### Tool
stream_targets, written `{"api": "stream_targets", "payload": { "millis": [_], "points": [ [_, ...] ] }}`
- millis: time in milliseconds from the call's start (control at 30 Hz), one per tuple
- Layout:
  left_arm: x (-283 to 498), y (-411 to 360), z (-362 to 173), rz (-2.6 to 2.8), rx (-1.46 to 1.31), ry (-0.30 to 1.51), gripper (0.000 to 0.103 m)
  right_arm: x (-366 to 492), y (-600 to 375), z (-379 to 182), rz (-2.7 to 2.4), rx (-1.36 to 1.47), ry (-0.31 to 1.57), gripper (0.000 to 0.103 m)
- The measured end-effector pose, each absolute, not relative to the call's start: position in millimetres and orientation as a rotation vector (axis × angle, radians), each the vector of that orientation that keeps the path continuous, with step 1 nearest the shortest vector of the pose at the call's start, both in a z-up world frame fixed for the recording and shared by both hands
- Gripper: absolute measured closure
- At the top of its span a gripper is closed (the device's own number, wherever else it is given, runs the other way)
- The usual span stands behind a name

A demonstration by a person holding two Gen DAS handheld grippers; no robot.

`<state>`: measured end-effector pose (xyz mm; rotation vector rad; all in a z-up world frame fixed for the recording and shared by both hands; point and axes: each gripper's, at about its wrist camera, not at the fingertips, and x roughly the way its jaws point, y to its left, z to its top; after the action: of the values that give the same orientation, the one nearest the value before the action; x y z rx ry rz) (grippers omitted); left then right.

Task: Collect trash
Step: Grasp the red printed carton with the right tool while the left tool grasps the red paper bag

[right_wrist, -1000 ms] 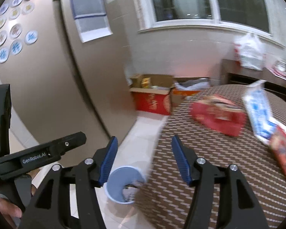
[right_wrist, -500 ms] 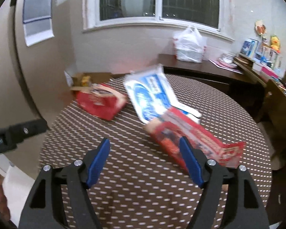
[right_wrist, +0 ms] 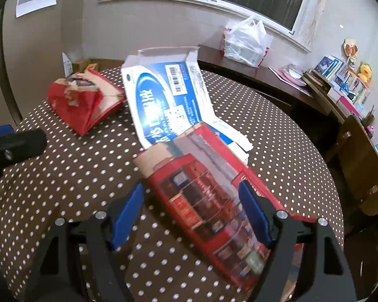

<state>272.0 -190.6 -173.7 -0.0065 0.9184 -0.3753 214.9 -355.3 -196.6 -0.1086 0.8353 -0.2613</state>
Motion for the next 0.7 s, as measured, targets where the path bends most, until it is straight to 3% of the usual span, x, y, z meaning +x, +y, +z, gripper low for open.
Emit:
{"api": "stream_targets", "payload": {
  "millis": [67,100,167,367,700],
  "points": [
    [278,-200,-178,-0.382,0.007,0.929,0.024,218,-359,-197,-0.256,-0.088,0.831,0.028],
    [282,-206,-181,-0.383,0.019,0.926,0.024,220,-364,-196,-0.248,-0.07,0.828,0.043],
    [287,-213,-184,-0.377,0.038,0.92,0.024,221,-369,-193,-0.252,-0.059,0.812,0.055],
    [306,-232,-191,-0.339,0.117,0.899,0.024,213,-386,-173,-0.227,0.015,0.708,0.064],
    [338,-248,-208,-0.262,0.212,0.907,0.025,206,-406,-153,-0.204,0.096,0.627,0.067]
  ]
}}
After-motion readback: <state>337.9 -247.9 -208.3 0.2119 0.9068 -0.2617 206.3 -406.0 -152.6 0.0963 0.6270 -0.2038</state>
